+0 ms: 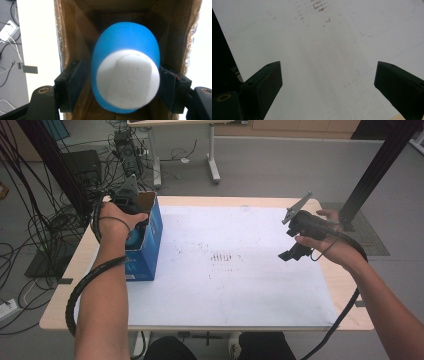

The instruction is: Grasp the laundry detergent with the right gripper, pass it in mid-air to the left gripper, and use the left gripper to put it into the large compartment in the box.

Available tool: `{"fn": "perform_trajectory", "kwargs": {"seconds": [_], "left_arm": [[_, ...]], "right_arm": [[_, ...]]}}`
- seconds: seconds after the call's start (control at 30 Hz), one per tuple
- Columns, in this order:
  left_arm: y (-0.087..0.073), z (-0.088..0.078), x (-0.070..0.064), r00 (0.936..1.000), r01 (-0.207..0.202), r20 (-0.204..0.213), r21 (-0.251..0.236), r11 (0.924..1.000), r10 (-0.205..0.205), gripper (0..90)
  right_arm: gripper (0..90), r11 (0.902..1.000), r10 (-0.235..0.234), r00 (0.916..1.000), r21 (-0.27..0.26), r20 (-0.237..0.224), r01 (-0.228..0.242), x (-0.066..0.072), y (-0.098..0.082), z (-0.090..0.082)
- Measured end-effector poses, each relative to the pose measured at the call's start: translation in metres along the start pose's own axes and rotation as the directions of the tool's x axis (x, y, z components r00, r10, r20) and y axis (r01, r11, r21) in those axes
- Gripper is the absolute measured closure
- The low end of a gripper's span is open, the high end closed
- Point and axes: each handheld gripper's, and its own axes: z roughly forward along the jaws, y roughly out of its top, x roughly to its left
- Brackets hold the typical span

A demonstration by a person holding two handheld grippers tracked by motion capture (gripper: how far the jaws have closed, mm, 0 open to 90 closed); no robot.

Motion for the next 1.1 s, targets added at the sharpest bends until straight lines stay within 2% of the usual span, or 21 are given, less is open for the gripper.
{"fn": "perform_trajectory", "kwargs": {"seconds": [0.47, 0.7, 0.93, 1.1], "left_arm": [[-0.006, -0.019, -0.002, 0.9999, -0.011, 0.005, -0.022, 0.9997, 0.011, 27.7], [-0.008, -0.039, -0.005, 0.9994, -0.027, 0.018, -0.049, 0.9984, 0.028, 23.8], [-0.006, -0.06, -0.018, 0.9969, -0.065, 0.039, -0.089, 0.994, 0.069, 18.4], [-0.002, -0.072, -0.036, 0.992, -0.105, 0.058, -0.117, 0.9876, 0.112, 13.0]], "right_arm": [[7.9, 0.9999, 0.005, 1.0, -0.009, 0.002, -0.005, 0.001, -0.003, -0.003], [7.9, 0.9999, 0.009, 1.0, -0.009, 0.003, -0.009, 0.0, -0.004, -0.005], [7.9, 0.9999, 0.011, 0.9999, -0.003, 0.002, -0.011, -0.003, -0.001, -0.005], [7.9, 1.0, 0.009, 1.0, -0.003, 0.002, -0.009, -0.004, 0.003, -0.005]]}}
